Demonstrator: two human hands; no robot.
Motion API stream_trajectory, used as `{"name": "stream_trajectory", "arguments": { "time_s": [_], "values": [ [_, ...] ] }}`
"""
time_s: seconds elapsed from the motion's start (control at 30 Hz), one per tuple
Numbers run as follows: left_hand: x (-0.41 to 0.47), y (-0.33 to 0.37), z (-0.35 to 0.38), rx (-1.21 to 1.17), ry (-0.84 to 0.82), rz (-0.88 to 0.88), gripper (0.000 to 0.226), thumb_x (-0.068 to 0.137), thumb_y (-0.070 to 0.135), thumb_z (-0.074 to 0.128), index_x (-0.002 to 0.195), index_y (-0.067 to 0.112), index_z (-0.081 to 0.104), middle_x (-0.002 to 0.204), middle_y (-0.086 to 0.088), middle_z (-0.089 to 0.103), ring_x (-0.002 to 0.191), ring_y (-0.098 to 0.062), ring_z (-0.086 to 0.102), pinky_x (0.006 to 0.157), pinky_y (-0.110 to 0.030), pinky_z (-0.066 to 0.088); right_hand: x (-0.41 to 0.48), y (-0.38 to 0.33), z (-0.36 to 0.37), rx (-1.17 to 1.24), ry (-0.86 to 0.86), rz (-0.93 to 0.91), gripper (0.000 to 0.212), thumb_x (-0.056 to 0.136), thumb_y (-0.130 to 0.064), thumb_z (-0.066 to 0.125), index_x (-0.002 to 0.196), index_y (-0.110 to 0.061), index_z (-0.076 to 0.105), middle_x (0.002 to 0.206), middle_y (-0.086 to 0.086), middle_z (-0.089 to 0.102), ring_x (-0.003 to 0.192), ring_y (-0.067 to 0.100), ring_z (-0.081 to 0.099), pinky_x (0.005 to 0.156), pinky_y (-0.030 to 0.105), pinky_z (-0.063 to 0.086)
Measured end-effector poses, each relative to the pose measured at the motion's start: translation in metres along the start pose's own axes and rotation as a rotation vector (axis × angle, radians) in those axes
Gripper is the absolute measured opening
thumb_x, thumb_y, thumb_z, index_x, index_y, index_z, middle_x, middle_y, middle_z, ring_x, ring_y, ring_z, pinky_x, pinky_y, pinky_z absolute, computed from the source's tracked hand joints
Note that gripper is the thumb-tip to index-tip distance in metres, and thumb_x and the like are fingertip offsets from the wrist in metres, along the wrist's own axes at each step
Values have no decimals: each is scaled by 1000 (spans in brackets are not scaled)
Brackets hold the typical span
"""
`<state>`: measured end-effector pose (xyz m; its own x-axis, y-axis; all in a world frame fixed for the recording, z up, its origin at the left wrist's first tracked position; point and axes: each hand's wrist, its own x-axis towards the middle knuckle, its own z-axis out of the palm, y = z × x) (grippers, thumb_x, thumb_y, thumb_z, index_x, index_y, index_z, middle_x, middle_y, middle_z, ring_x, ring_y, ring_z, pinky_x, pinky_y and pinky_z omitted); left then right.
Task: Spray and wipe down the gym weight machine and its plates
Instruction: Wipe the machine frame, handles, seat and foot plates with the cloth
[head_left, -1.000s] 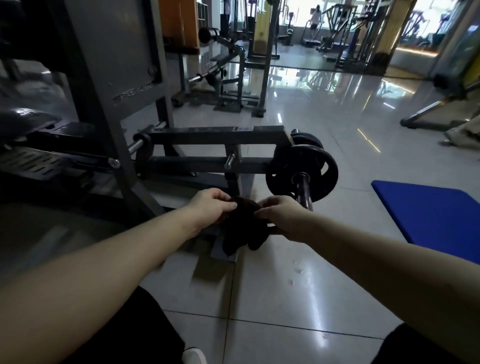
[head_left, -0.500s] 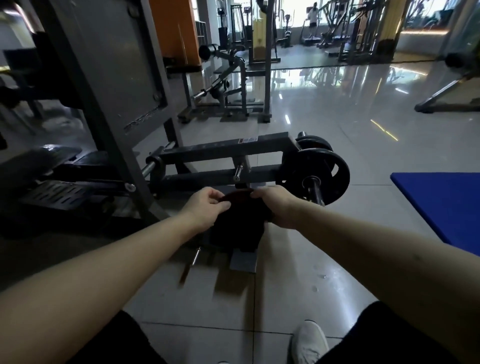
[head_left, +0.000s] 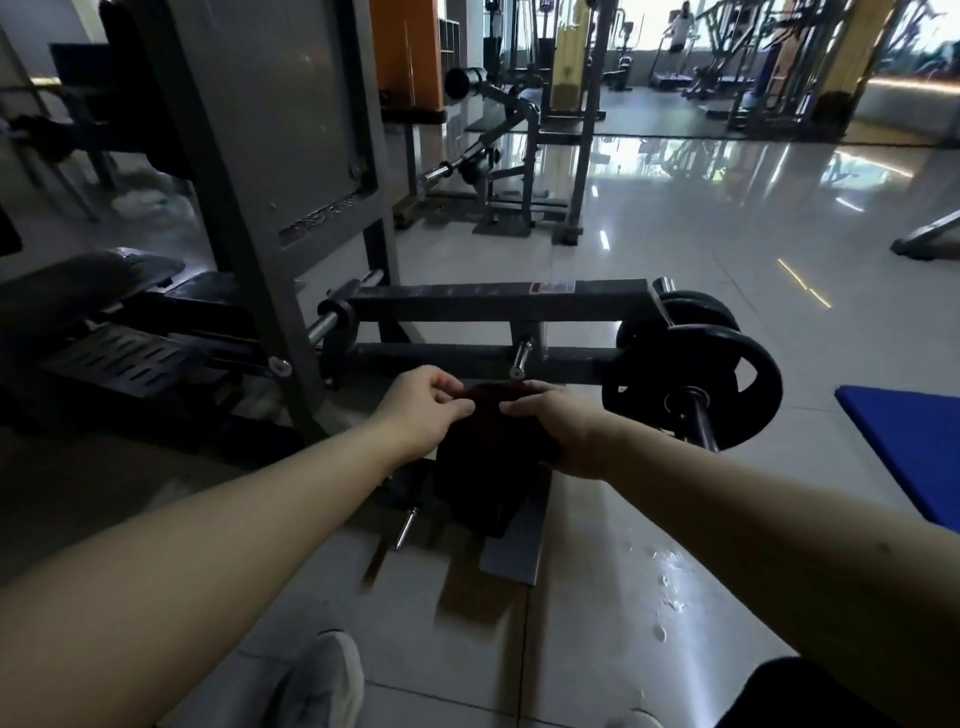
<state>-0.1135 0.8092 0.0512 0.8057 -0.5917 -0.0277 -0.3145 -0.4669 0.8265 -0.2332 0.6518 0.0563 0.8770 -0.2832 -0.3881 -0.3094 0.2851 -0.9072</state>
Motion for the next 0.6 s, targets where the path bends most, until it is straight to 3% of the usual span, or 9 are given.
{"name": "stream_trajectory", "arguments": {
  "time_s": [0.07, 0.23, 0.33, 0.4, 0.5, 0.57, 0.6],
  "values": [
    [17, 3, 2, 4, 20, 21, 19, 90, 25, 77, 105, 21, 67, 96, -2, 69, 91, -16, 67, 80, -28, 54, 11, -4, -2, 43, 11, -3, 31, 101, -13, 57, 131, -18, 65, 116, 15, 74, 105, 32, 73, 77, 36, 61],
    [60, 19, 20, 11, 37, 111, 10, 91, 28, 75, 99, 23, 71, 93, 5, 69, 88, -10, 65, 69, -20, 48, 31, -22, -22, 235, 181, 24, 30, 99, -23, 60, 123, -7, 68, 110, 18, 76, 102, 34, 74, 77, 39, 59],
    [84, 33, 30, -37, 17, 165, 7, 94, 31, 71, 100, 28, 73, 96, 9, 72, 91, -9, 68, 80, -29, 59, 43, -47, -41, 206, 319, -20, 22, 98, -16, 62, 116, -4, 69, 100, 16, 78, 89, 31, 77, 79, 39, 59],
    [101, 42, 33, 6, 38, 209, 7, 95, 33, 69, 99, 30, 73, 97, 12, 72, 93, -7, 67, 84, -32, 58, 50, -70, -54, 178, 409, -85, 22, 95, -10, 64, 116, -6, 70, 102, 17, 77, 88, 30, 77, 82, 40, 59],
    [127, 50, 33, 133, 142, 249, 11, 94, 33, 69, 103, 27, 72, 104, 10, 67, 101, -12, 63, 88, -32, 53, 57, -110, -72, -69, 598, -297, 20, 94, -11, 67, 113, -15, 72, 106, 13, 75, 87, 24, 73, 71, 27, 58],
    [148, 50, 33, 221, 184, 280, 22, 95, 33, 68, 114, 23, 70, 115, 6, 60, 112, -15, 57, 93, -33, 49, 63, -135, -86, -451, 767, -517, 21, 96, -15, 64, 114, -21, 74, 104, 3, 75, 86, 14, 70, 65, 15, 51],
    [158, 50, 33, 274, 197, 296, 27, 96, 34, 66, 120, 22, 68, 120, 5, 57, 118, -15, 52, 96, -33, 47, 71, -143, -95, -652, 841, -624, 24, 97, -17, 63, 117, -23, 74, 105, 2, 75, 87, 15, 69, 67, 15, 50]
  ]
}}
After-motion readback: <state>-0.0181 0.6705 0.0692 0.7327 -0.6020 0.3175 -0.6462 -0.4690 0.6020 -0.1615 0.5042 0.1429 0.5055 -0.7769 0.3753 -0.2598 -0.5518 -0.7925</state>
